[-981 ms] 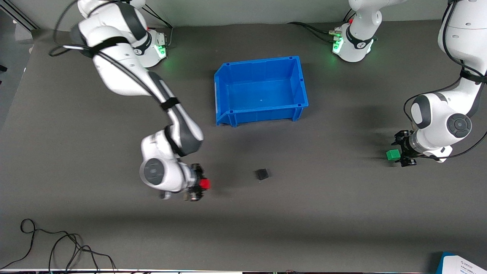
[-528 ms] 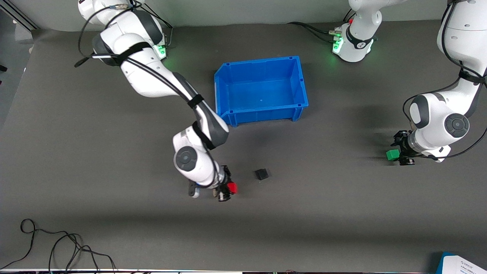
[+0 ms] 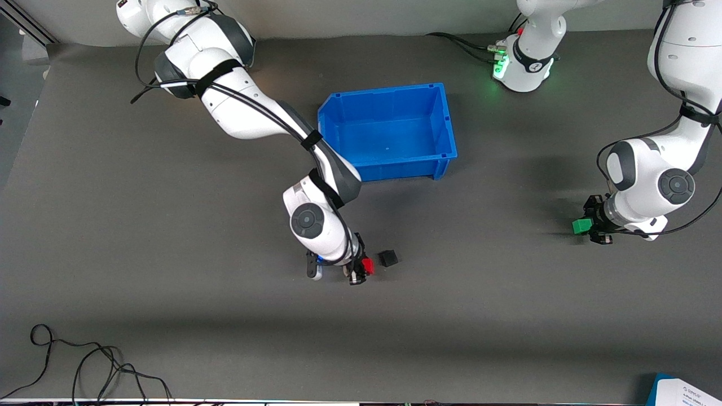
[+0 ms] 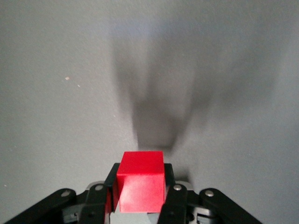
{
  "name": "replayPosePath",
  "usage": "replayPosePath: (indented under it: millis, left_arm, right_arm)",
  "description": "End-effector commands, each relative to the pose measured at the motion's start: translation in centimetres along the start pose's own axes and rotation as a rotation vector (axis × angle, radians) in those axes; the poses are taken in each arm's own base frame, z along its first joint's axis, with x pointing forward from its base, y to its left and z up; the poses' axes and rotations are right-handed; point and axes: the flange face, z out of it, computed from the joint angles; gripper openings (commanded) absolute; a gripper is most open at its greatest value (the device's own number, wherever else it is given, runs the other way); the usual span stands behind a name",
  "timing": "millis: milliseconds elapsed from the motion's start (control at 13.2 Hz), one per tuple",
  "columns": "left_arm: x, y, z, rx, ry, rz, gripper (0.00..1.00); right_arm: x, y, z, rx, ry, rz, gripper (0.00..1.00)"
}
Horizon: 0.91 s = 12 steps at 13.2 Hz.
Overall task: Attach green and red cubes to black cube
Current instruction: 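Carry the red cube with the right gripper beside the black cube, then carry the green cube with the left gripper toward the black cube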
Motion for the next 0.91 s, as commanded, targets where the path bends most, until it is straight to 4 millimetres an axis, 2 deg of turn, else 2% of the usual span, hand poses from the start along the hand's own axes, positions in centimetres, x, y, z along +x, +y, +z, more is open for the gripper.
replayPosePath:
  millis: [0, 75, 151, 302, 528, 830]
  left_arm:
    - [-0.3, 0.4, -0.9, -0.017, 0.017, -0.009, 0.0]
    - [-0.4, 0.6, -1.1, -0.02, 0.017, -0.006, 0.0]
    - [-1.0, 1.0, -1.6, -0.027, 0.019, 0.002, 0.0]
    - [-2.0, 2.4, -3.1, -0.004, 0.022, 0.003, 0.0]
    - [-4.7, 4.8, -5.6, -0.01, 0.027, -0.009, 0.0]
    - [-10.8, 6.1, -7.4, -0.049, 0.017, 0.005, 0.0]
  right_arm:
    - [-0.9, -0.5, 0.0, 0.053, -0.038, 0.029, 0.2]
    - [-0.9, -0.2, 0.7, 0.046, -0.031, 0.026, 0.2]
    - [-1.7, 0.8, 1.7, 0.036, -0.024, 0.008, 0.2]
    - [-1.5, 1.5, 3.2, 0.023, -0.017, 0.01, 0.2]
    - [-1.7, 1.4, 3.2, 0.045, -0.029, 0.006, 0.2]
    - [-1.9, 1.4, 3.1, 0.045, -0.037, 0.012, 0.2]
